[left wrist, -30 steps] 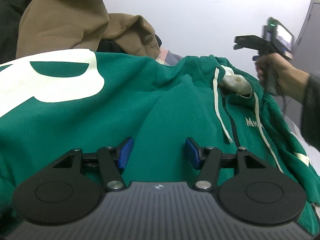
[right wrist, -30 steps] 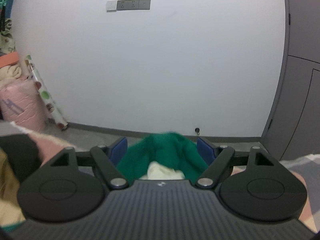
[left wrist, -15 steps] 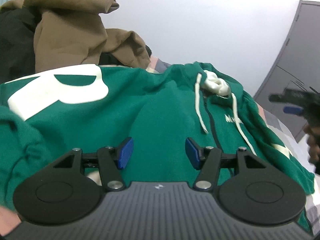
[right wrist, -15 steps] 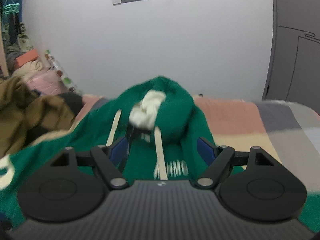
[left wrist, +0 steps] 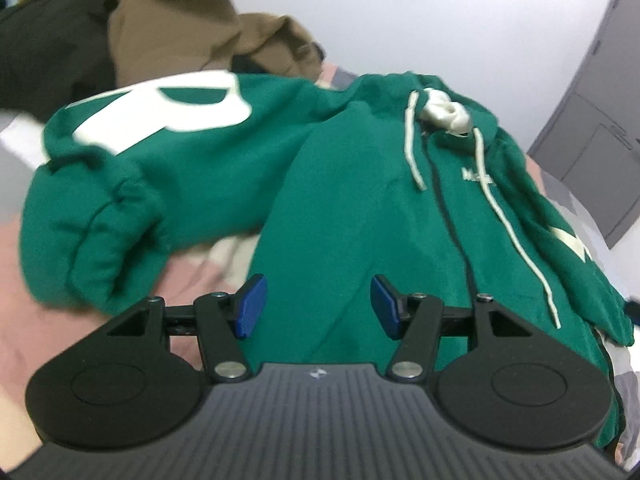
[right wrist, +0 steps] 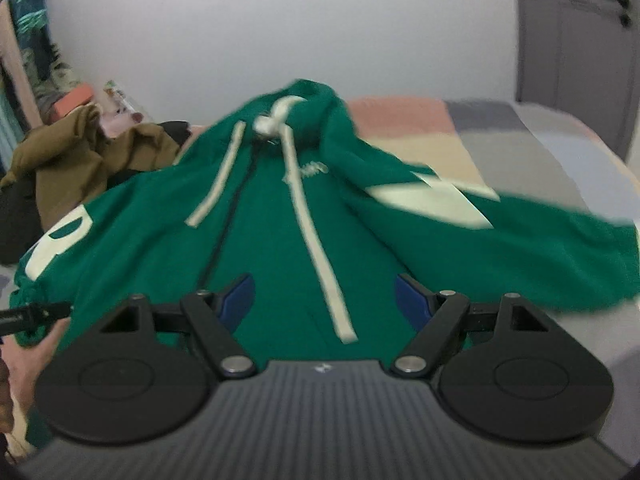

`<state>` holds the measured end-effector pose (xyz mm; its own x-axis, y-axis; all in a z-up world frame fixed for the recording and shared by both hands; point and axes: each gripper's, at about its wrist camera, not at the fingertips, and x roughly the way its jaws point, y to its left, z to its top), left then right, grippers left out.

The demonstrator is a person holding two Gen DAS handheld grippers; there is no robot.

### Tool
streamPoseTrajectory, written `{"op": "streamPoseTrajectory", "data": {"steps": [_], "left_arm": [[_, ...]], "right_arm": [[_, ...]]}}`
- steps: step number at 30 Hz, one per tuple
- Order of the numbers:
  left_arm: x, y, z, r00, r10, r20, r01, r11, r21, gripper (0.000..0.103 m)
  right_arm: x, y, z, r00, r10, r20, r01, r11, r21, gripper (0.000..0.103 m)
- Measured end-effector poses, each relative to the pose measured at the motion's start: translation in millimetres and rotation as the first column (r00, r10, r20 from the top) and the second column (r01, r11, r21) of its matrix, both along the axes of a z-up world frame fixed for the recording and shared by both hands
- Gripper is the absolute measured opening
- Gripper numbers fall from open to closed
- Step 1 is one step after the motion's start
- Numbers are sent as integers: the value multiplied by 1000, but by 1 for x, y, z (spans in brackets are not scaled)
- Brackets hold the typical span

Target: Fold large clothes

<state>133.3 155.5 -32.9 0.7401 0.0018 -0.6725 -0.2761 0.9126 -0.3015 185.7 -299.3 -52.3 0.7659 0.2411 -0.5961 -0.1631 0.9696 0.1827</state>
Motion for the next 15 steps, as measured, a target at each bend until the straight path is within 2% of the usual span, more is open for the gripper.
{"op": "streamPoseTrajectory", "data": {"steps": [4, 5, 6, 7, 11, 15], "left_arm": [[-9, 9, -1, 997, 60, -44, -60, 998, -10, 63], [-12, 13, -2, 996, 73, -55, -75, 997, -33, 63], [-15, 16, -3, 994, 89, -63, -92, 995, -48, 63], [-18, 20, -5, 991, 112, -72, -116, 992, -56, 63], [-18, 31, -16, 980, 164, -115, -173, 983, -67, 64], [-12, 35, -34, 967, 192, -165, -204, 977, -63, 65]], "right_arm": [[-7, -37, -19, 994, -60, -93, 67, 995, 71, 79], [-6, -43, -23, 992, -66, -110, 76, 993, 86, 81], [-6, -49, -28, 990, -69, -127, 82, 992, 99, 88], [-4, -54, -33, 986, -79, -145, 95, 990, 107, 89], [8, -63, -54, 969, -119, -218, 137, 988, 72, 89], [18, -70, -76, 942, -181, -283, 186, 982, -9, 89]]}}
